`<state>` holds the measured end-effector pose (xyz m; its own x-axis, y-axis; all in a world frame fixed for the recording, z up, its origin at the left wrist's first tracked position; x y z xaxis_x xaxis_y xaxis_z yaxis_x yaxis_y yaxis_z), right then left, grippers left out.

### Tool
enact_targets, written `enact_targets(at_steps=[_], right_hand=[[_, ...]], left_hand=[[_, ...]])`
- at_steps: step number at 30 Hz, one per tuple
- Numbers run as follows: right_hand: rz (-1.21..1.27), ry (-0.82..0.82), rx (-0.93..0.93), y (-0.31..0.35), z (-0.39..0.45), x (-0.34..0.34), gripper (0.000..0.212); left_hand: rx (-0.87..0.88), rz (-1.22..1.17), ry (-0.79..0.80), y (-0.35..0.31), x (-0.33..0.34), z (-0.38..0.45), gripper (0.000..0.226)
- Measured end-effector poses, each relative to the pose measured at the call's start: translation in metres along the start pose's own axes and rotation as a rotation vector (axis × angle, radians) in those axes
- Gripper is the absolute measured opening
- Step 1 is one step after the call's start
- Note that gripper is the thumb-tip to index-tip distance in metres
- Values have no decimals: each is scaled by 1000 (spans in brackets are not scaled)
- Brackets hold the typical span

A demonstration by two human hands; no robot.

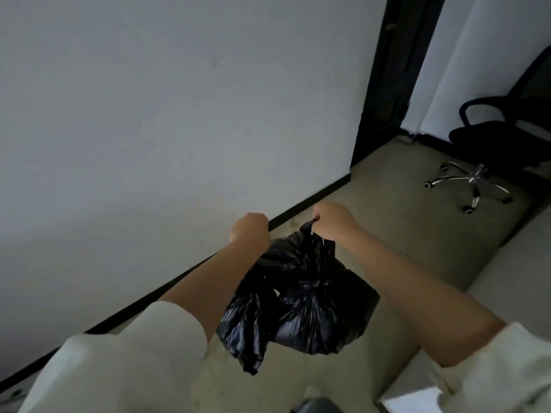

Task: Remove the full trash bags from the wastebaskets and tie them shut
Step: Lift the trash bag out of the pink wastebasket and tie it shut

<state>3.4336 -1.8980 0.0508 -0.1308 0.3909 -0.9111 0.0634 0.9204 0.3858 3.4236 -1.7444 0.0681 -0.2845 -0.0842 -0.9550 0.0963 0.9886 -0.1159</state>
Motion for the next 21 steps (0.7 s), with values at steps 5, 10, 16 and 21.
enact_targets(at_steps=[5,10,16,21], right_hand=[[21,-5,-3,-58,143,-20,18],[29,50,-29,-117,281,-38,18],[-27,103,3,-199,426,-55,12],[-65,212,98,-278,551,-48,28]], left_hand=[[-12,-48,26,-42,-12,151,28],[-31,-77,103,-96,-16,298,29],[-5,-73,155,-161,-4,450,26],[-35,-114,238,-206,22,580,28]])
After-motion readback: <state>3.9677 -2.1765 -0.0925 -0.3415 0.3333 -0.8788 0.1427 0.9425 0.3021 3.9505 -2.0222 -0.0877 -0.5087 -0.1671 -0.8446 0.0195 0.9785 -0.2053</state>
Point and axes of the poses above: each hand's wrist, its own z-axis towards the middle knuckle, its own x-axis out of the palm, y = z × x, the point moved 2 cm from there along z, towards the middle knuckle
